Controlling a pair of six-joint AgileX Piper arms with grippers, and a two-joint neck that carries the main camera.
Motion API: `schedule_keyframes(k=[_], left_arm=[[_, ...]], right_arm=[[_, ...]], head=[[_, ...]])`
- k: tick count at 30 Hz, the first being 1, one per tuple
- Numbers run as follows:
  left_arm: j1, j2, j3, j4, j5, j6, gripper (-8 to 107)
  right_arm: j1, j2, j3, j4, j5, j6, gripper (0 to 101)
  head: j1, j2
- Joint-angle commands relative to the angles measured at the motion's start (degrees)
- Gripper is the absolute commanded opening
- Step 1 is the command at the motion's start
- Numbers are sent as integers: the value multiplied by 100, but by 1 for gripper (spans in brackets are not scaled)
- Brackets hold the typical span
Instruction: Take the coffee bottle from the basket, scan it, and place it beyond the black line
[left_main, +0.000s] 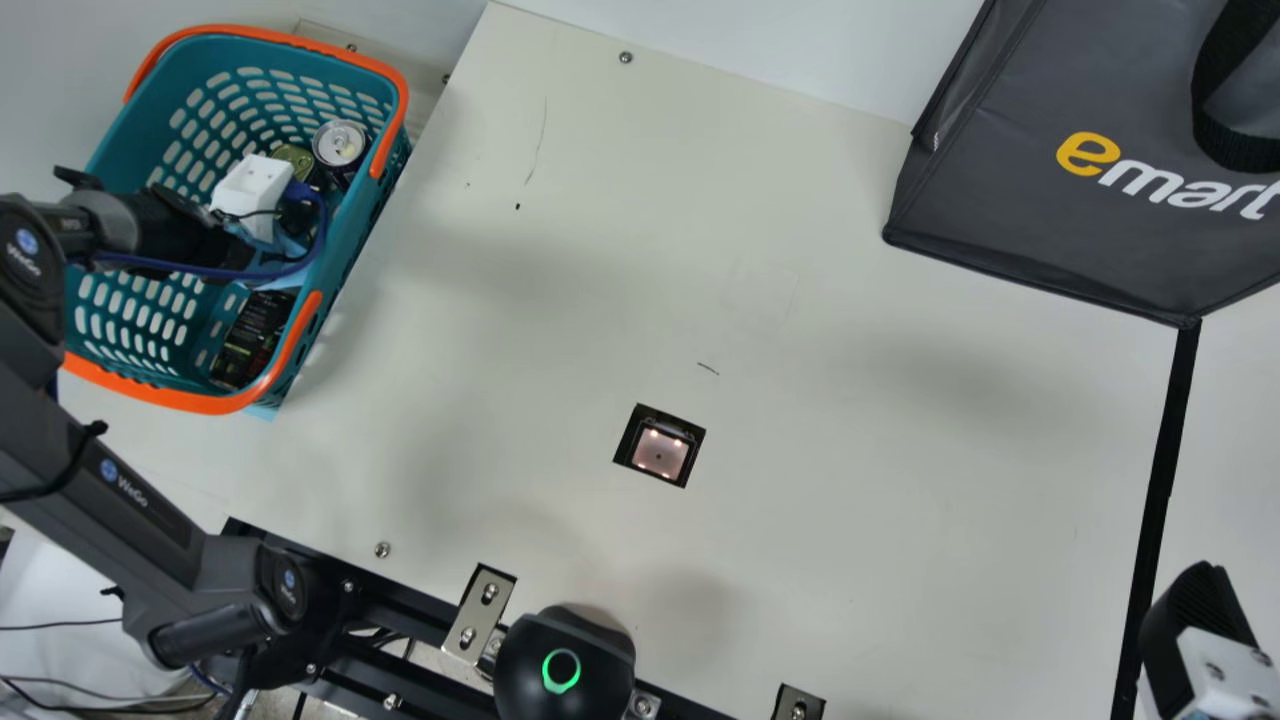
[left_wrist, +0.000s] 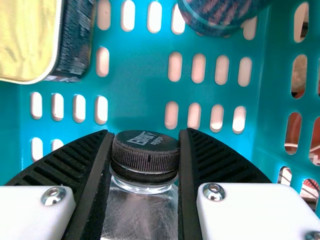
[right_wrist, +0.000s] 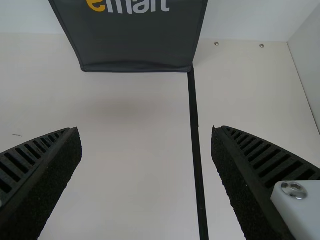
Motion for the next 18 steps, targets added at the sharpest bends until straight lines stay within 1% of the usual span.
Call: schedule_keyframes(k=[1, 12, 18], left_arm=[[34, -38, -32, -21, 35, 60, 10], [216, -388, -234, -148, 320, 279, 10], [362, -654, -250, -259, 467, 469, 10]], right_arm=[[0, 0, 0, 0, 0, 0, 91], [0, 0, 0, 0, 0, 0, 91], [0, 0, 0, 0, 0, 0, 91]], head=[[-157, 14], [-157, 14], [-157, 14]])
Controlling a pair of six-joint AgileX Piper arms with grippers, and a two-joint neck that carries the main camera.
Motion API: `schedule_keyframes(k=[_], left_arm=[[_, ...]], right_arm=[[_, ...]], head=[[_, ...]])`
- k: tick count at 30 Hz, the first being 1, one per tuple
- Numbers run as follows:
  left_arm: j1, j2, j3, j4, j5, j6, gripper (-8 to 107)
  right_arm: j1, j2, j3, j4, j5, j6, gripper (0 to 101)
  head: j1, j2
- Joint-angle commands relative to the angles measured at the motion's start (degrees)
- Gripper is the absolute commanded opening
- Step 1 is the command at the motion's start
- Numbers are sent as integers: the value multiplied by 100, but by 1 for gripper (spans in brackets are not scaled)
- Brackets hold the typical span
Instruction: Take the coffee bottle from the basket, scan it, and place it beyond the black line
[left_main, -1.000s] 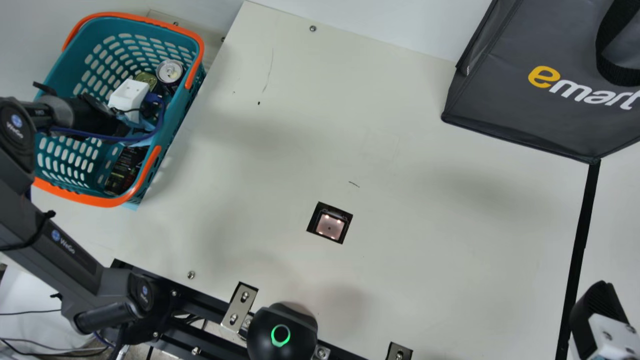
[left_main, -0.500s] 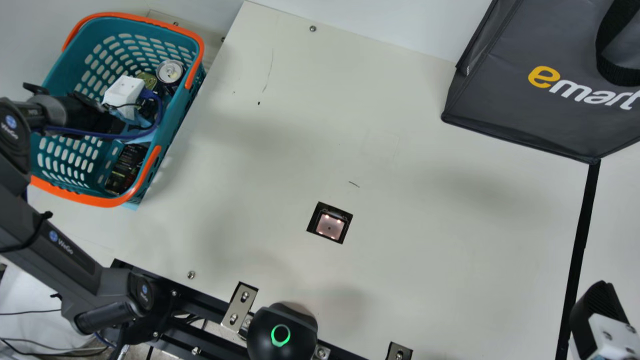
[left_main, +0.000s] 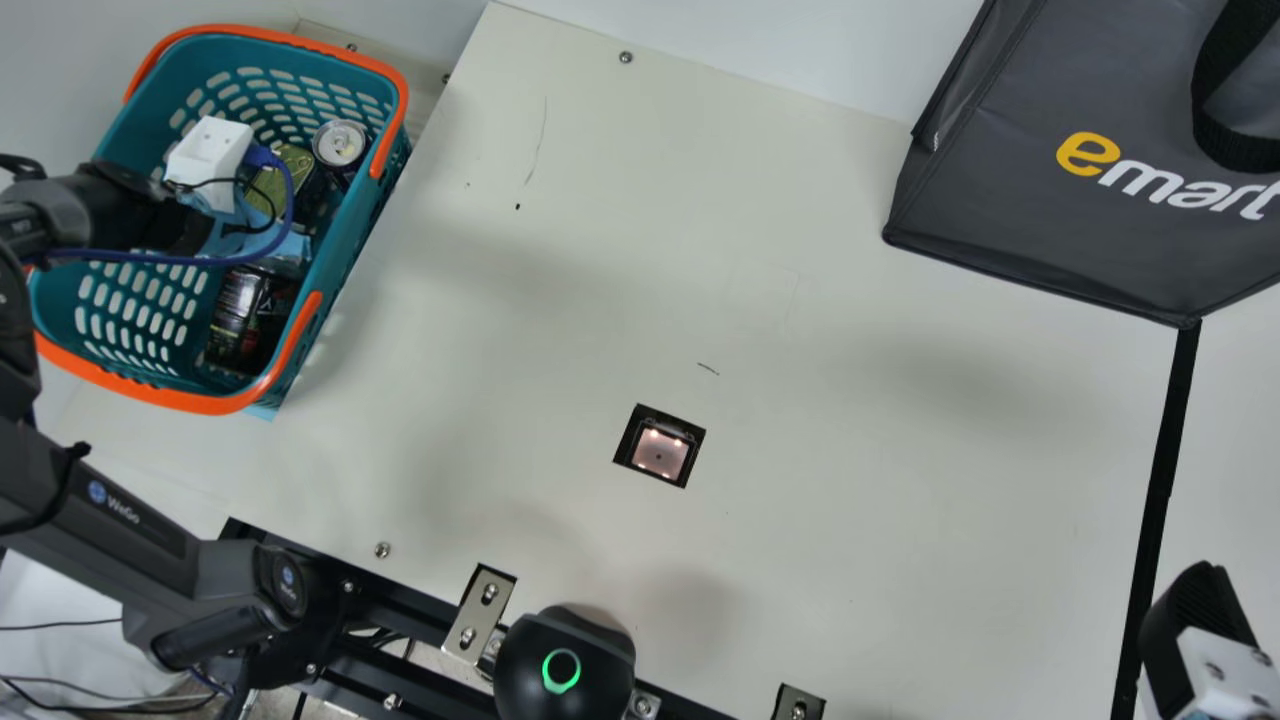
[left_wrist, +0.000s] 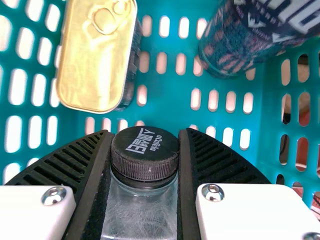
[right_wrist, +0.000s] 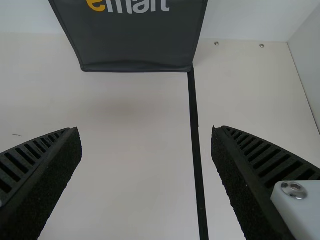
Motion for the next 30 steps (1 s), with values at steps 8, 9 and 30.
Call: schedule_keyframes(k=[8, 9, 30], left_arm=[[290, -461, 74, -182, 238, 285, 10], [328, -515, 88, -195, 269, 309, 10], [903, -1375, 150, -319, 967, 534, 10]], right_arm=[[0, 0, 0, 0, 0, 0, 91], [0, 0, 0, 0, 0, 0, 91], [0, 0, 0, 0, 0, 0, 91]], head=[[-157, 14], [-157, 14], [-157, 14]])
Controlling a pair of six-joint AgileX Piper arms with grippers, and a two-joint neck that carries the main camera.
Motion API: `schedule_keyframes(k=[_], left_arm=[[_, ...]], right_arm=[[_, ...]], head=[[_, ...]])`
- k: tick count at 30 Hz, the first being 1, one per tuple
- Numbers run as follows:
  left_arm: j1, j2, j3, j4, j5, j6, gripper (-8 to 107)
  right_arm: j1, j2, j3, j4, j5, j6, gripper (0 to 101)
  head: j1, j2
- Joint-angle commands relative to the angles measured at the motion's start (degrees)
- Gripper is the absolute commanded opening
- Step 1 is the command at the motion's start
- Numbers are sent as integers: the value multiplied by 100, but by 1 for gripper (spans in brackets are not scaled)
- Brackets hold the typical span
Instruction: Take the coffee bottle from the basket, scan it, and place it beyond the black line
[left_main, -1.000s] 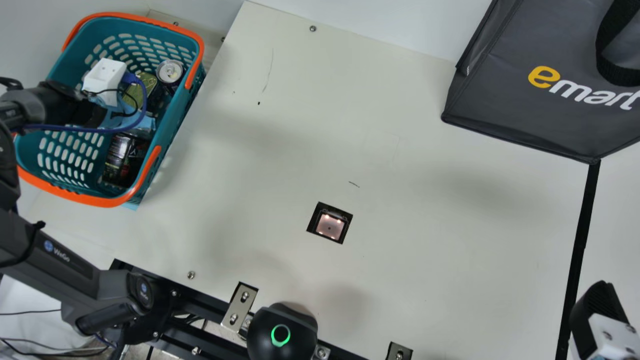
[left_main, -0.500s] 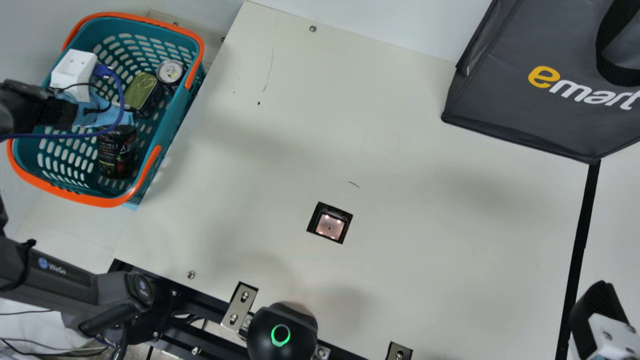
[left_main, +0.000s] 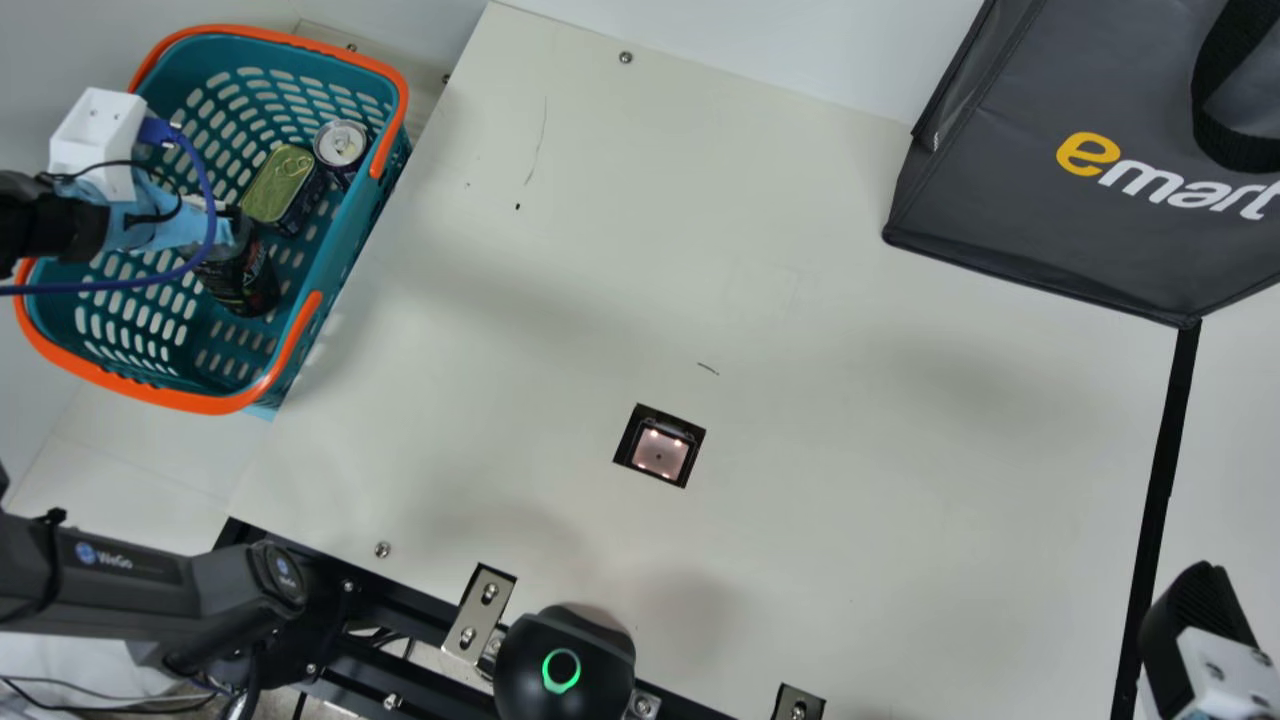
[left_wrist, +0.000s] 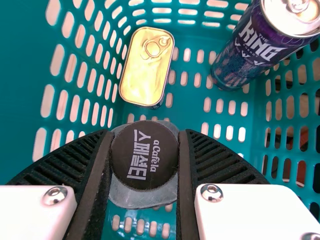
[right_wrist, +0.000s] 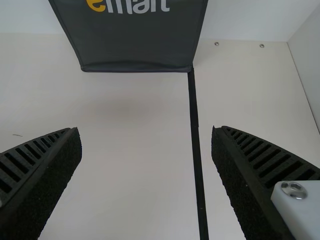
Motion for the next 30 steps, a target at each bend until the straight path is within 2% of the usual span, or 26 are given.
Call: schedule_keyframes(k=[1, 9, 30], left_arm=[[19, -54, -18, 1, 57, -9, 10], [111, -294, -234, 65, 385, -107, 10], [230, -868, -1159, 138, 1446, -619, 10]], right_arm=[[0, 0, 0, 0, 0, 0, 91], [0, 0, 0, 0, 0, 0, 91], [0, 0, 0, 0, 0, 0, 91]], head=[[-157, 14], [-157, 14], [-157, 14]])
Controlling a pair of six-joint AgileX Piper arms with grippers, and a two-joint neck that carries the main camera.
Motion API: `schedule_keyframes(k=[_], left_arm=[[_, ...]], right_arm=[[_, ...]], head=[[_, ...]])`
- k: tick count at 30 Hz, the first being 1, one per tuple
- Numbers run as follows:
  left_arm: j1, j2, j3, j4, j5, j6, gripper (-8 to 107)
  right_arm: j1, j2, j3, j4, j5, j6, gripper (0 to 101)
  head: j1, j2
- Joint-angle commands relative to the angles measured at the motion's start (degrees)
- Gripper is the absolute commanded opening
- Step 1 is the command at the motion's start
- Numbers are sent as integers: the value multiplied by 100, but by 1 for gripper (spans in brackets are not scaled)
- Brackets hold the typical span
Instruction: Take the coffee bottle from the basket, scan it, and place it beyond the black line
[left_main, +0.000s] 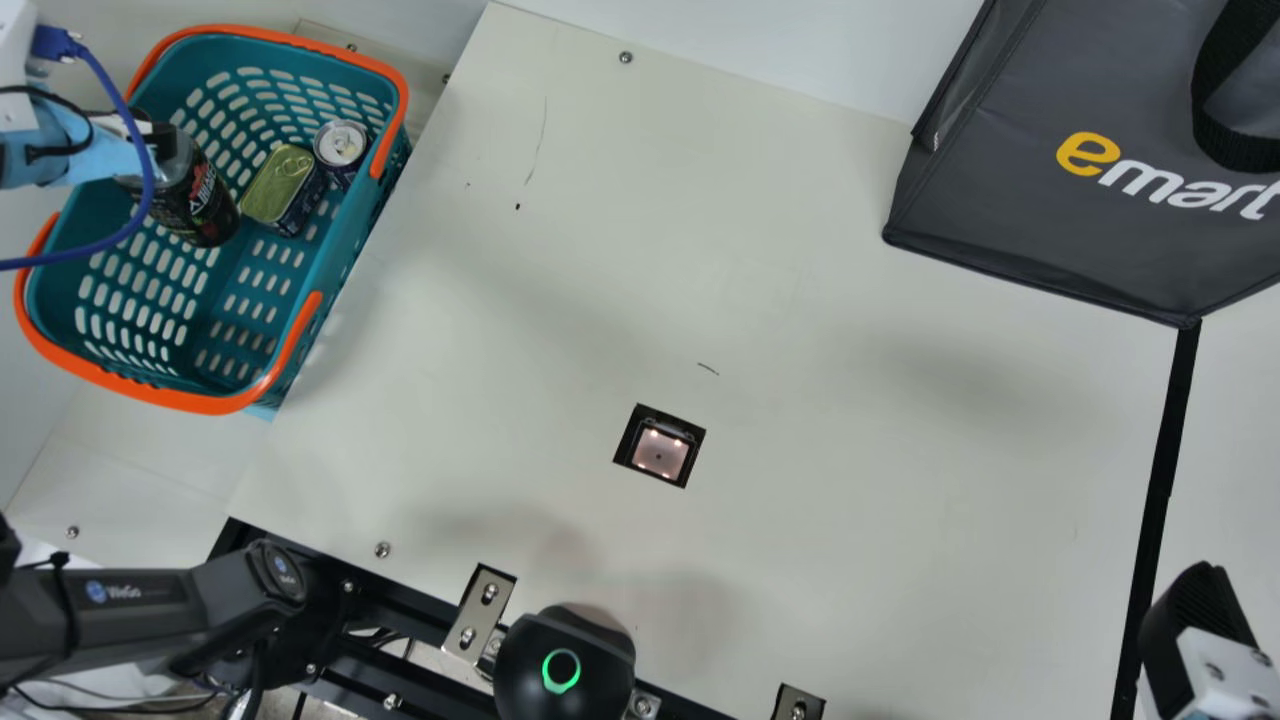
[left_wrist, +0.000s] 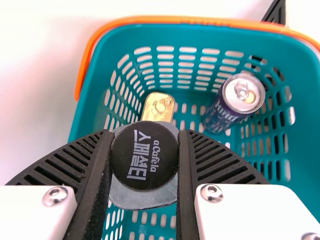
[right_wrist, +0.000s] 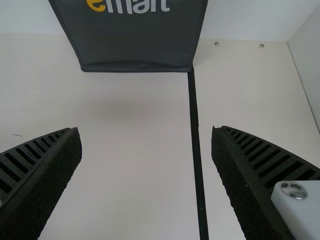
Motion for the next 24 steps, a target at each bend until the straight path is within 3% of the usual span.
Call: schedule_keyframes(k=[1, 24], left_arm=[[7, -60, -63, -14, 109, -38, 10], [-335, -621, -678, -236, 986, -229, 10]], right_arm=[[0, 0, 0, 0, 0, 0, 91], [0, 0, 0, 0, 0, 0, 91]], head=[[-157, 14], [-157, 14]])
